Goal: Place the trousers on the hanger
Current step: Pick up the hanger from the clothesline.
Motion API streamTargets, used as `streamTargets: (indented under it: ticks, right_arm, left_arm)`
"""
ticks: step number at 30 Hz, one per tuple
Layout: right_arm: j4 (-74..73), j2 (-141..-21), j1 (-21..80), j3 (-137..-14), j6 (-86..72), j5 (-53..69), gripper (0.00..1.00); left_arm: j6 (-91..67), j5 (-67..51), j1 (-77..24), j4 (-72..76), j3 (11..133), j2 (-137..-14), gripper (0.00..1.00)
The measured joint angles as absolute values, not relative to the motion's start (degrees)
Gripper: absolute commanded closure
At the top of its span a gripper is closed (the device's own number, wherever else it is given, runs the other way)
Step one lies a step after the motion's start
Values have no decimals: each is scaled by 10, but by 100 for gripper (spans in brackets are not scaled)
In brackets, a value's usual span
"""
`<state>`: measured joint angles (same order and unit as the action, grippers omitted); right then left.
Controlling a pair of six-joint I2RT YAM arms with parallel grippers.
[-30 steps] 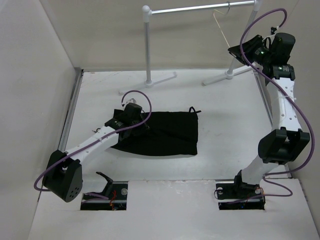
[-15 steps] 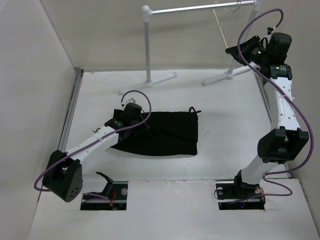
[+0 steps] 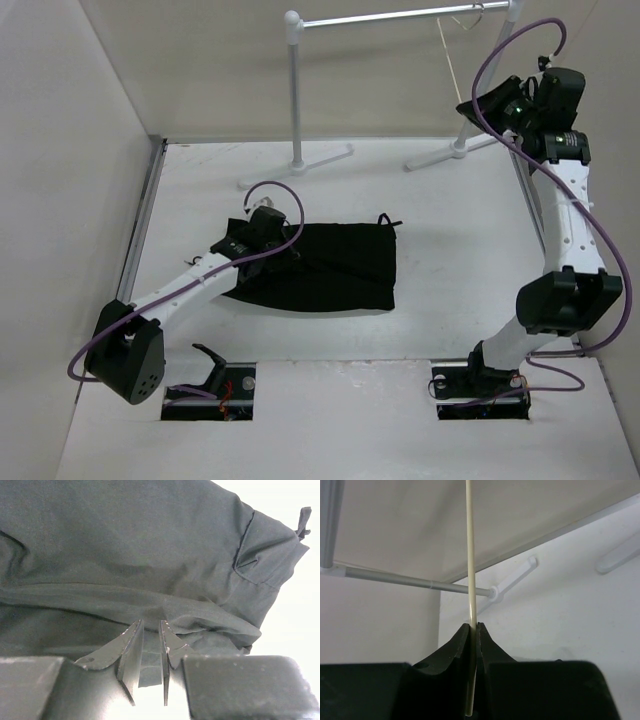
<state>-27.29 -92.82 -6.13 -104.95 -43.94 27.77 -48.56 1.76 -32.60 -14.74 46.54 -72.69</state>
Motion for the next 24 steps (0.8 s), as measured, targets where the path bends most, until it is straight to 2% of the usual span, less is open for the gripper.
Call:
streamTargets:
  ticks: [7, 24]
  right_arm:
    - [-308, -884, -52, -1002, -384, 226, 93]
    - [-289, -643, 31, -632, -356, 153, 95]
  left_arm:
    - [-485, 19, -337, -150, 481, -727, 82]
    - [-485, -1, -398, -155, 641, -790, 81]
